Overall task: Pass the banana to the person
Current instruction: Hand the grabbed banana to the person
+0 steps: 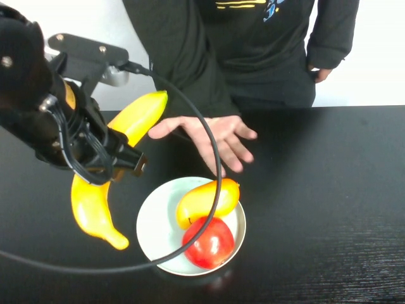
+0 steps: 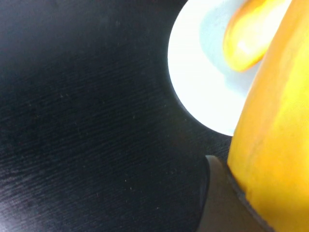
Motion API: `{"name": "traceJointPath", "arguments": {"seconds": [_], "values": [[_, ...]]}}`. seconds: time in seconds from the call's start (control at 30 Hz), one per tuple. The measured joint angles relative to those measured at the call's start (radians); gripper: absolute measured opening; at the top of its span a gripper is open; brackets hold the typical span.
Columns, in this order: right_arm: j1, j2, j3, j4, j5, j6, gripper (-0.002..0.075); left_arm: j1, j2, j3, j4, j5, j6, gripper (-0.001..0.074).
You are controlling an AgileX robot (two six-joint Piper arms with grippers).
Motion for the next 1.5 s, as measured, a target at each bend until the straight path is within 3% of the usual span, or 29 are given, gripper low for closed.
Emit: {"name": "traceJointPath", "arguments": {"seconds": [0.2, 0.37, 0.6, 0.87, 1.4, 1.5], "values": [[0.000, 0.000, 0.000, 0.000, 0.000, 0.000, -0.0011, 0.000, -0.006, -0.007, -0.003, 0.006, 0.021, 0.0281], [0.000, 0.000, 0.000, 0.000, 0.000, 0.000, -0.0011, 0.000, 0.010, -0.040, -0.005, 0.014, 0.141, 0.0281], [0.000, 0.000, 0.000, 0.000, 0.000, 0.000, -0.0011, -0.002, 0.180, -0.286, -0.087, 0.016, 0.376, 0.0281], [0.000, 0.000, 0.000, 0.000, 0.000, 0.000, -0.0011, -0.069, 0.424, -0.544, -0.089, 0.013, 0.533, 0.0281], [0.000, 0.000, 0.000, 0.000, 0.000, 0.000, -0.0011, -0.084, 0.547, -0.551, -0.052, 0.013, 0.587, 0.0281], [0.000, 0.000, 0.000, 0.000, 0.000, 0.000, -0.0011, -0.086, 0.547, -0.551, -0.056, 0.013, 0.588, 0.0363]]}}
